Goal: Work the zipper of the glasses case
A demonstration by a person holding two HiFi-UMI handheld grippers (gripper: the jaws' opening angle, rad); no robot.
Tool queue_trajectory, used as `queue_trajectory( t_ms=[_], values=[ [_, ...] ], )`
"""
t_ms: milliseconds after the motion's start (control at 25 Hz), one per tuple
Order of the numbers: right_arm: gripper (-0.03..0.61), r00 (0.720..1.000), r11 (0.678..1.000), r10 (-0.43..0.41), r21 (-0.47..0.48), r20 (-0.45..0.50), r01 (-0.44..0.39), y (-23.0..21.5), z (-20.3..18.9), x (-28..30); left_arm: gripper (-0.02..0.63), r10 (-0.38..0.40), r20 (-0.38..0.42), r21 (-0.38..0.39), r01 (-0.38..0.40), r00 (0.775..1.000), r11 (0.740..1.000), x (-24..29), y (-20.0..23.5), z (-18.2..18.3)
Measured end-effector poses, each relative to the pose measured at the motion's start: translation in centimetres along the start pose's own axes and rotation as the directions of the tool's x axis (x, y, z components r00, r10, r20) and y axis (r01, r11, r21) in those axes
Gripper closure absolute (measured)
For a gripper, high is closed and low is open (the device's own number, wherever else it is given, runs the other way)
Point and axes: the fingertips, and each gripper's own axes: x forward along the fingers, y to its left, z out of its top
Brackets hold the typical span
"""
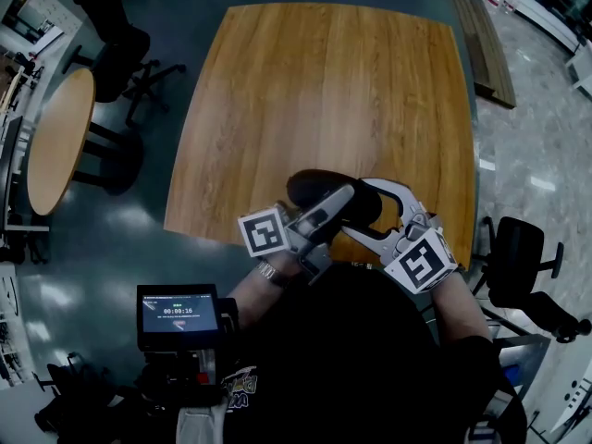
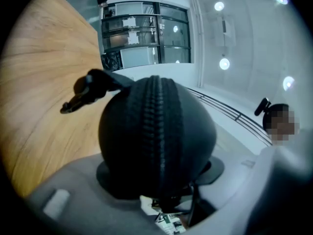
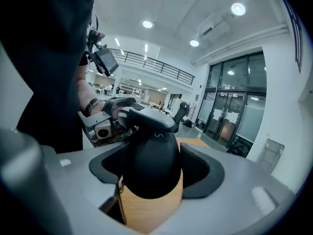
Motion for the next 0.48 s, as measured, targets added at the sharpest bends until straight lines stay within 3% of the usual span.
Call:
queue_trajectory(
  t_ms=[120,280,360,480],
  values=[
    [0.265,0.999,1.000,-0.012,0.003,0.048,0.011,0.1,0.2,-0.4,0.353,-0.027,-0.018,-0.035,0.026,0.999,0.999,-0.4,0.2,-0.2],
    [0.270,0.998,1.000,-0.025,-0.004,0.058,0.025,-0.5,-0.9,-1.8,0.342,-0.025,0.030,-0.087,0.027,0.999,0.996,-2.0,1.4,1.0],
    [0.270,0.996,0.999,-0.049,0.014,0.077,0.048,-1.2,-1.4,-2.7,0.341,0.015,0.075,-0.078,-0.009,0.997,0.997,-3.7,2.5,2.2],
    [0.272,0.990,0.982,-0.119,0.154,0.081,0.106,-2.7,-3.4,-4.0,0.374,0.103,0.185,-0.060,-0.094,0.977,0.994,-7.7,4.4,4.5]
  ],
)
